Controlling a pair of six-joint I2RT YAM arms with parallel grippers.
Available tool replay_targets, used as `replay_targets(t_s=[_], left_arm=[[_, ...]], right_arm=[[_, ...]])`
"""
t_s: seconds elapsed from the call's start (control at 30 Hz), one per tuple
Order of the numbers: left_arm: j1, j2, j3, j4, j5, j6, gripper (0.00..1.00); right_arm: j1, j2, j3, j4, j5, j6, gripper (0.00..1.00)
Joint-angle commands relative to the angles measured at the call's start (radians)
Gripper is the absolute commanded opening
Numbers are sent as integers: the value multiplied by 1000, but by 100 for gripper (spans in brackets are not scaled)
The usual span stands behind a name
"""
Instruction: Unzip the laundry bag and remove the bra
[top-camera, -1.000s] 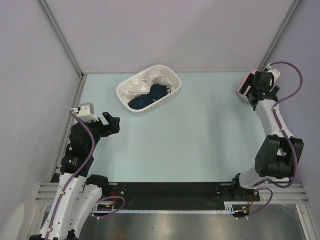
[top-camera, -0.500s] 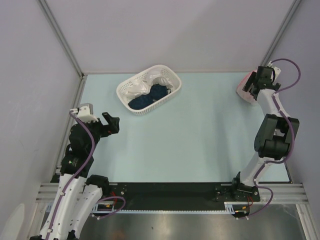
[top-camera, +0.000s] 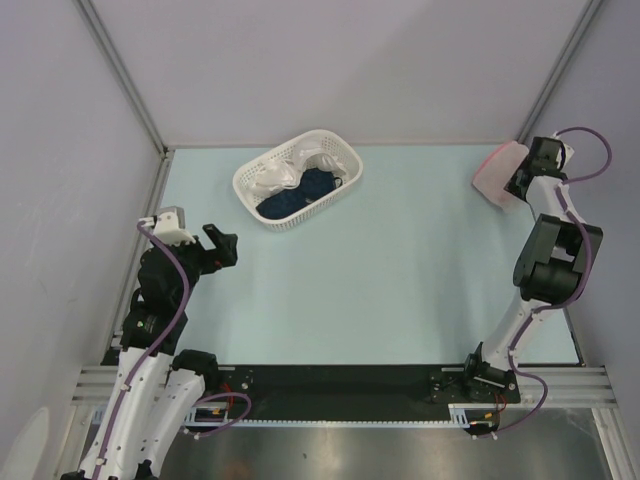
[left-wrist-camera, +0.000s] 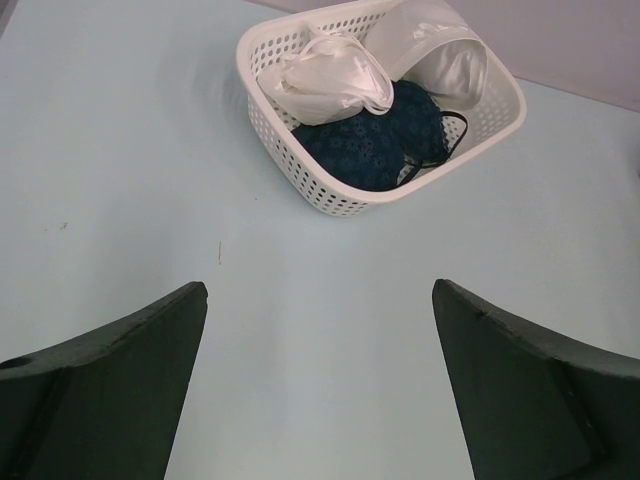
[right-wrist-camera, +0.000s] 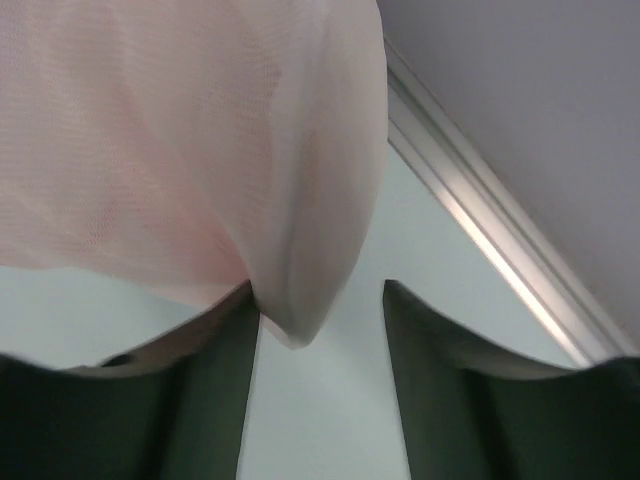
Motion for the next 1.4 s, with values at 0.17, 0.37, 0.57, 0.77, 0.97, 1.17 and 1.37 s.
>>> replay_targets(t_s=[0.17,0.37,0.57,0.77,0.97,1.17,1.37], left_arm=[[14,-6,-4,25,-7,-3,100],[14,-8,-7,31,14,-5,100],[14,-12,-9,34,25,-8,100],[14,-17,-10,37,41,-9,100],[14,-14,-9,38,42,-9,100],[14,-11,-10,40,45,-9,100],[14,-11,-10,38,45,-8,100]], right_arm=[[-24,-192,5,-66,-71,21,0],[61,-397,-42,-162,-202,36,0],[293,-550,-117,-215,-340,114,0],[669,-683,-298,-65,-513,376,0],[999,-743,-577,385,-602,666,0],[1060,-678,-858,789,-683,858,0],[1036,-556,-1022,1004,-717,894,0]])
